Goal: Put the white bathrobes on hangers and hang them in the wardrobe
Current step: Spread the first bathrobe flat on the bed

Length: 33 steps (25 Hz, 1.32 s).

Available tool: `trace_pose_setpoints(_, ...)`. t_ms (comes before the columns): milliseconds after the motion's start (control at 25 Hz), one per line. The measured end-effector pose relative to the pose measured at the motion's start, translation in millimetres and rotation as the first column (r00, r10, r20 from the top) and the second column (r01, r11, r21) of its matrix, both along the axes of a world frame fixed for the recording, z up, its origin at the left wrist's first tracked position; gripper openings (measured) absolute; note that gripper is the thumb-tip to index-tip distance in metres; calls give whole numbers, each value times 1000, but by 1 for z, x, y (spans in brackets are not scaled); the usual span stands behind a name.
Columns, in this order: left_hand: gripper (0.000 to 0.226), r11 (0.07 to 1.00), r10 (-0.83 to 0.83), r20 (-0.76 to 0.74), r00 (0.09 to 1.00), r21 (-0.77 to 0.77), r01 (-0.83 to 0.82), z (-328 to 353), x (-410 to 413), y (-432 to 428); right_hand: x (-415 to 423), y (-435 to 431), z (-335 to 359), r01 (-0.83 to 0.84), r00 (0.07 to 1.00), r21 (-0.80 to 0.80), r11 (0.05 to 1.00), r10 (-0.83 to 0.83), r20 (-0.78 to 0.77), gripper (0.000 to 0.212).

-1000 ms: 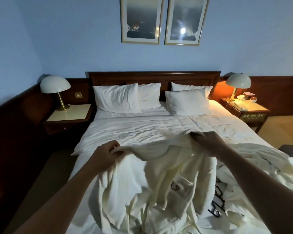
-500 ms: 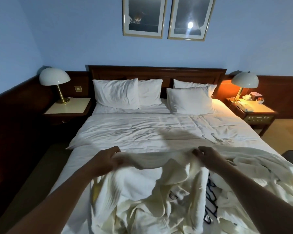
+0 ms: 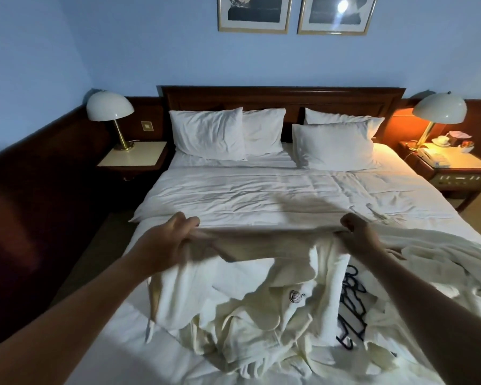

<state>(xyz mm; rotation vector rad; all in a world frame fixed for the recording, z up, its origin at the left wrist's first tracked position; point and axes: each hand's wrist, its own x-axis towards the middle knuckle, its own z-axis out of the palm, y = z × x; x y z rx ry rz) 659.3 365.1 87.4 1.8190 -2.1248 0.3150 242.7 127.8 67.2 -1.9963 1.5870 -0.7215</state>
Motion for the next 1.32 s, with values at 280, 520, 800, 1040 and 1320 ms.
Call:
trace_pose_setpoints(280,44,975,-108,321,941,-150,163,8,10,2,24,16,12,0,999,198,980,7,-39,49)
trace_pose_setpoints(520,28,911,251,133,959,-368,-187,44,19,-12,35,12,63,-34,996,49,998,30,82,42)
trace_pose_setpoints(800,22,750,341,-809,479,-73,-657,58,-34,-43,83,36,91,64,998,27,998,-64,-13,56)
trace_pose_setpoints(1040,56,864,496,-119,860,-31,-503,119,-39,-59,99,22,158,167,979,-102,981,-152,135,60)
trace_pose_setpoints(1320,53,739,521,-289,803,-319,-594,254,-40,-65,101,48,288,-166,954,-360,918,57,-296,59)
